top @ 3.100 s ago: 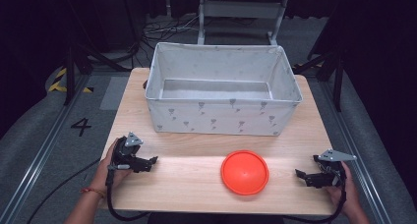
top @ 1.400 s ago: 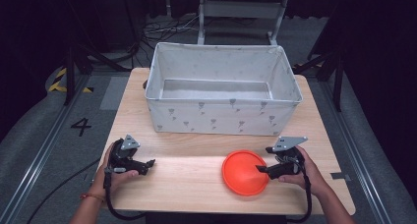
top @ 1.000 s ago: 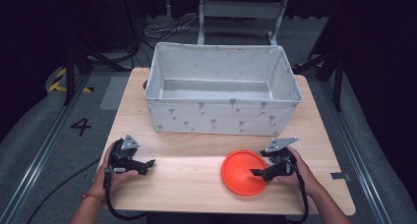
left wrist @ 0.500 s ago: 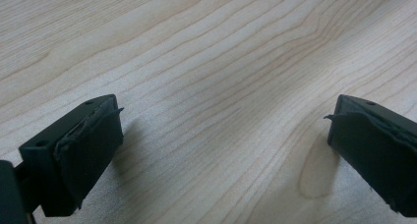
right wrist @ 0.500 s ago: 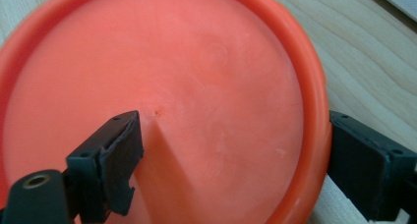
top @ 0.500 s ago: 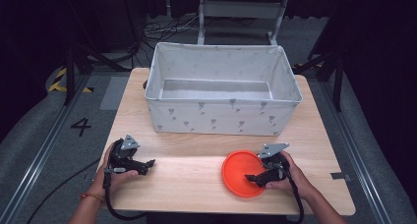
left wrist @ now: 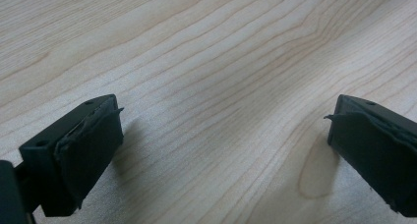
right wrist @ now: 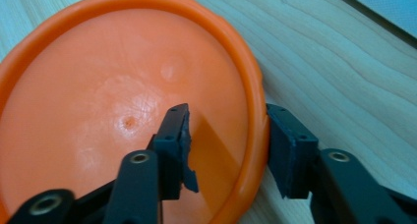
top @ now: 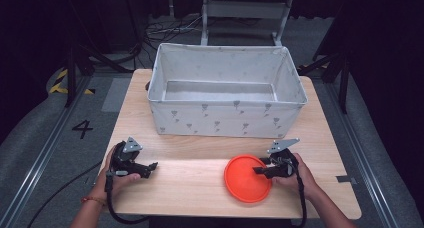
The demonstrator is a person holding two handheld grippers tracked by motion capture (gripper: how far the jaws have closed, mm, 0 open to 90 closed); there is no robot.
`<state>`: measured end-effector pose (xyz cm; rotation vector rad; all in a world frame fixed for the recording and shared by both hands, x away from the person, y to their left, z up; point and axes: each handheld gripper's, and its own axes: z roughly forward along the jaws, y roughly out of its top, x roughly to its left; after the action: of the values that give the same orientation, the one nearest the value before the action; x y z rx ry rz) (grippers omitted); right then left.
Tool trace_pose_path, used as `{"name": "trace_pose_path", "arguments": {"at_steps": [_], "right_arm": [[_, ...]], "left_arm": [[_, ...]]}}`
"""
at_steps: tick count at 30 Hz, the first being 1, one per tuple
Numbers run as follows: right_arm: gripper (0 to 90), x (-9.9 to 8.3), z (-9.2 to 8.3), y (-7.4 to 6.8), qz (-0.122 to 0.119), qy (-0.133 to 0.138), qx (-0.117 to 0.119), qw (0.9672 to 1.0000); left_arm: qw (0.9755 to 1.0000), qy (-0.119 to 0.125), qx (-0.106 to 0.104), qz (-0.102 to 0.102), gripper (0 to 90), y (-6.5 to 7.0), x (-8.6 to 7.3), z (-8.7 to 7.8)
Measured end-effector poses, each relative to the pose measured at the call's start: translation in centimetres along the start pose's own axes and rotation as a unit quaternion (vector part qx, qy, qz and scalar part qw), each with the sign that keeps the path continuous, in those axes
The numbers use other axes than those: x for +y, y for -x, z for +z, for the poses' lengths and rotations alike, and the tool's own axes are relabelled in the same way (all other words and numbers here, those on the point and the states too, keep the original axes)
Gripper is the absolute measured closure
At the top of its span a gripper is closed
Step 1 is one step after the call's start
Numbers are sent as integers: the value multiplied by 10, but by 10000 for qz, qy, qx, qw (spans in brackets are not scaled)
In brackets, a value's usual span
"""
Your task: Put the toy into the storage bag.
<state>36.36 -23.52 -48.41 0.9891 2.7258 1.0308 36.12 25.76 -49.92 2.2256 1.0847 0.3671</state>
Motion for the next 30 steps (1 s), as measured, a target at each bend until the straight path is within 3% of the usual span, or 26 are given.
{"name": "trace_pose_path", "arguments": {"at_steps": [11,21,30], "right_arm": [[728,6,-15,2,-108,155,164,9997],[818,17,-46,-11,-592,455,393,9964],[825,31,-64,-28,-1092,417,261,9928]], "left_arm": [[10000,-1,0,-1,5,0,0,0],[10000,1,8,-6,5,0,0,0],[10000,16,39,19,5,0,0,0]]}}
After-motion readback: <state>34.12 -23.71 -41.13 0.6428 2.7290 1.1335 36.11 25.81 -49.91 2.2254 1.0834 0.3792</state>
